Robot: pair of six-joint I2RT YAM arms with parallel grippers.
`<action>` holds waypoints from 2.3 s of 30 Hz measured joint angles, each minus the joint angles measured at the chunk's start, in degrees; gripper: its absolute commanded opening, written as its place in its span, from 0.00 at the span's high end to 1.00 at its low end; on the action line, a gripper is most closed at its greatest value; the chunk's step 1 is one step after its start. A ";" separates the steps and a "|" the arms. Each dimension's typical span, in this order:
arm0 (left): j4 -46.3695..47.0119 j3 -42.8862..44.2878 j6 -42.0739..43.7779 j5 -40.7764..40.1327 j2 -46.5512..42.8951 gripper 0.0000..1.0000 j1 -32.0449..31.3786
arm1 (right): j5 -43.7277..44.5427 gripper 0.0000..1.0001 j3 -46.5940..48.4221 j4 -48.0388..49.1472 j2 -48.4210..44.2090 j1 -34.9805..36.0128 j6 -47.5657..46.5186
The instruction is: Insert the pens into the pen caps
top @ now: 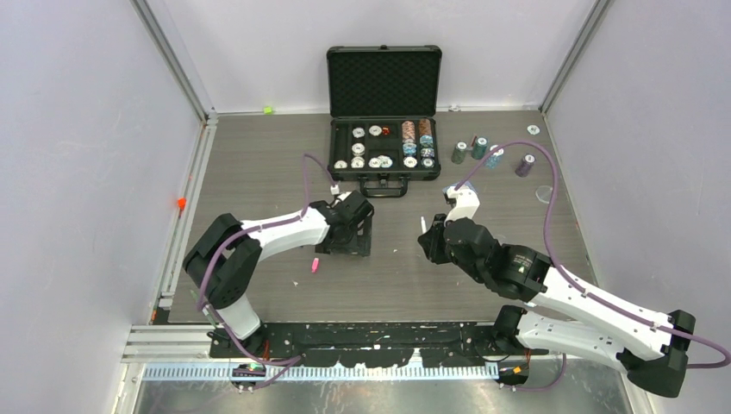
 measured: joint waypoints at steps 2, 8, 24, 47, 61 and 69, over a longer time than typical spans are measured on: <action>-0.94 0.04 1.57 -0.55 -0.37 0.00 0.02 | 0.00 1.00 0.09 0.22 0.00 0.00 0.00; -4.28 3.67 6.82 -0.79 -0.02 0.19 0.02 | -0.02 1.00 0.09 0.39 -0.04 0.00 0.04; -7.65 11.26 7.74 -0.81 9.27 0.53 0.02 | 0.00 1.00 0.09 0.44 -0.83 0.00 0.17; -8.02 14.38 7.32 -0.26 11.82 0.68 -0.04 | 0.00 1.00 0.09 0.52 -1.20 0.00 0.15; -7.56 14.49 6.25 0.63 12.04 1.00 -0.04 | 0.04 1.00 0.09 0.50 -1.53 0.00 0.15; -3.26 10.36 6.51 2.40 8.81 1.00 0.02 | -0.11 1.00 -1.33 2.10 -4.72 0.00 -0.07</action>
